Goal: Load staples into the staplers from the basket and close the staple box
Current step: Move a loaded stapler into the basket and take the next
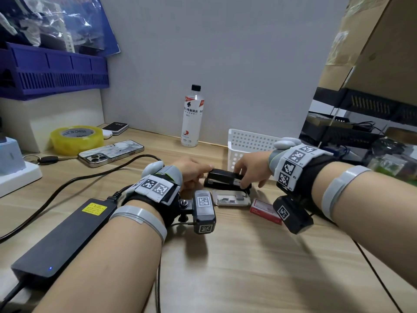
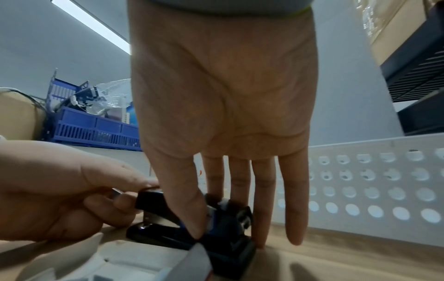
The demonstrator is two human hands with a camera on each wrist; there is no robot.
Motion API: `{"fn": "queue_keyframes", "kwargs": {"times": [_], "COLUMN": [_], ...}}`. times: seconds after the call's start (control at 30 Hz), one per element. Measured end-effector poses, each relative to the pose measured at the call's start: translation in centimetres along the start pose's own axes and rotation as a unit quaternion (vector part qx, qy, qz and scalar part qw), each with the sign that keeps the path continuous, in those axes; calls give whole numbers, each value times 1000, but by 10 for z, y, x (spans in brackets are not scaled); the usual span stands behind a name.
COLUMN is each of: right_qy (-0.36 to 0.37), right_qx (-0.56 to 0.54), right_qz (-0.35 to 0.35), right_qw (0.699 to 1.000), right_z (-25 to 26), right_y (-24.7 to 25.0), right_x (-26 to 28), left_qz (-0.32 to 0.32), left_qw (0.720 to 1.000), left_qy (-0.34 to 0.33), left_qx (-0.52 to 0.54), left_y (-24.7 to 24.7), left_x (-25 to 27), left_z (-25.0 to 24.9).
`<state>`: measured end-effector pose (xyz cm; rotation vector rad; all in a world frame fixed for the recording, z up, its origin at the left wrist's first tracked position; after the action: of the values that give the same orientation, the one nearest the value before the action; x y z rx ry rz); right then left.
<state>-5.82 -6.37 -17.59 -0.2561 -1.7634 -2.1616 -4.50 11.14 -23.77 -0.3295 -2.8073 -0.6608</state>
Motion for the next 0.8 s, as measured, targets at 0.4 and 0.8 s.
{"fn": "queue_keyframes", "kwargs": {"times": [0.4,0.8], "right_qy": [50,98], "right_qx": [75,-161], "right_qz": [-53,-68], "right_qw": [995,980], "right_z": [1,1], "right_y": [4,45], "right_x": [7,24], "left_qz": [-25,71], "left_qw": [999,981], "left_qy": [2,-68], "left_qx": [-22,168], "left_y": [-3,-17], "left_x": [6,9], "left_z": [-7,-48]}}
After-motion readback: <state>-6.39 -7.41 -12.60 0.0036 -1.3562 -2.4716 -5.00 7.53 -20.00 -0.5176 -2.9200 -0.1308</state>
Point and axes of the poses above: each hand's wrist, its own x-axis away from the middle knuckle, its own y-axis out of the back of the hand, z = x × y, the point moved 8 cm from there along -x, towards the middle knuckle, and after that the axes turned 12 degrees about -x, right-handed, at the moved point
